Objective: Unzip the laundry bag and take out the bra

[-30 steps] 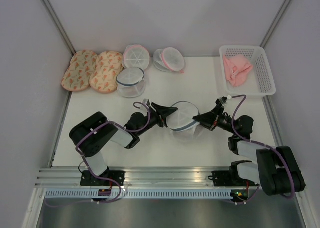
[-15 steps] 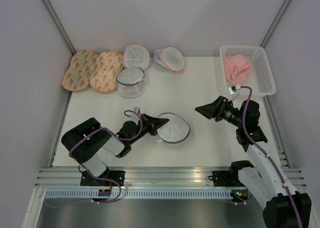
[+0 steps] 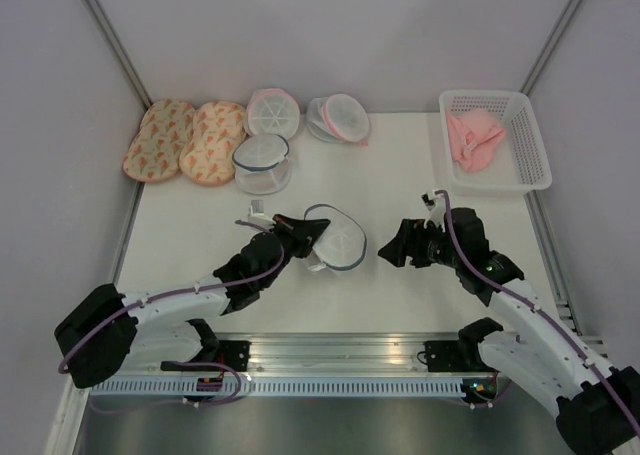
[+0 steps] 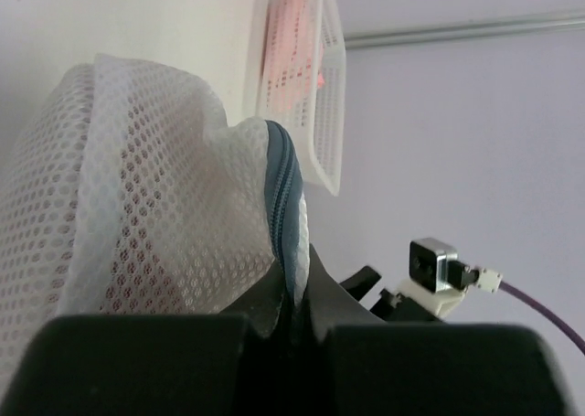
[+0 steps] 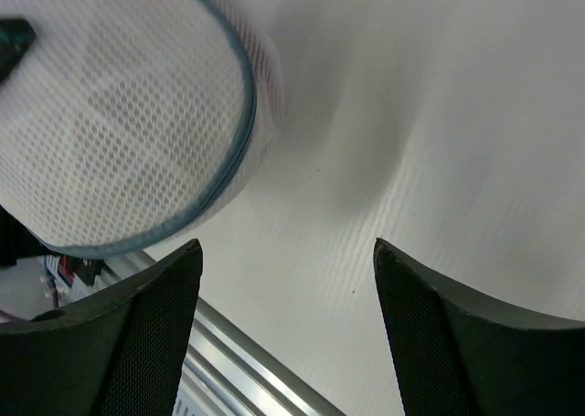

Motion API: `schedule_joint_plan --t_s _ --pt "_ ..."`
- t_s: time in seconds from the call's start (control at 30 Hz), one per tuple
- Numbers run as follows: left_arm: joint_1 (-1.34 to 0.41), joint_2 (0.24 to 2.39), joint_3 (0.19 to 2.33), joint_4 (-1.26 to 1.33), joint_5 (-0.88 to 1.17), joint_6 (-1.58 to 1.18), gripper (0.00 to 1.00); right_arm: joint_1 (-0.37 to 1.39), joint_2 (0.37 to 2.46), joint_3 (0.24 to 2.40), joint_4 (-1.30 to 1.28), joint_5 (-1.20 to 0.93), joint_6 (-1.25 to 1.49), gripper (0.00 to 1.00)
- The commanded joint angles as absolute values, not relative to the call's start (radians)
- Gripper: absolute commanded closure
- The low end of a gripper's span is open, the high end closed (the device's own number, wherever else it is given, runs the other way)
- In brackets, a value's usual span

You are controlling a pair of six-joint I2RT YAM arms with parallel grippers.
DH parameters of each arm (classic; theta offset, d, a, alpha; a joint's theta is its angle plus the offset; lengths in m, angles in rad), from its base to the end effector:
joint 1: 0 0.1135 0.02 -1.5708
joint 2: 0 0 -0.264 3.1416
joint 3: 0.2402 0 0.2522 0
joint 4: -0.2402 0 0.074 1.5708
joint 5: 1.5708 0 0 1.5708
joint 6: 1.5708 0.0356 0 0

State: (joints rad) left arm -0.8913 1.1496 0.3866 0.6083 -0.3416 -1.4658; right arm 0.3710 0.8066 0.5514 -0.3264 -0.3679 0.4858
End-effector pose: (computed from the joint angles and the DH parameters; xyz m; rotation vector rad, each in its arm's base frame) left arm 0.1581 -0.1767 0.2119 -0.8183 1.7663 -1.3966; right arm 0.1623 0.0769 0.2414 -0.0956 2.2424 0.8783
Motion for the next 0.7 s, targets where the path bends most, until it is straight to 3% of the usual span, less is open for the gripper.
schedule_joint_plan --t_s 0.0,0.27,0.43,0.67 --pt "-0.948 1.133 0.537 0.183 -0.662 -1.404 0.98 0.510 0.837 0.580 -0.276 -0.258 0.508 0.21" --pt "-0.999 1.270 0.577 -0.027 -0.744 -1.563 0.98 0.716 0.911 0.618 -0.181 -0.181 0.580 0.26" --pt "-1.034 1.339 0.557 -0.029 -0.741 -1.670 0.98 0.787 0.980 0.603 -0.089 -0.153 0.663 0.32" --pt "-1.043 1.347 0.549 -0.031 -0.739 -1.709 0.98 0.954 1.112 0.672 -0.057 -0.037 0.667 0.32"
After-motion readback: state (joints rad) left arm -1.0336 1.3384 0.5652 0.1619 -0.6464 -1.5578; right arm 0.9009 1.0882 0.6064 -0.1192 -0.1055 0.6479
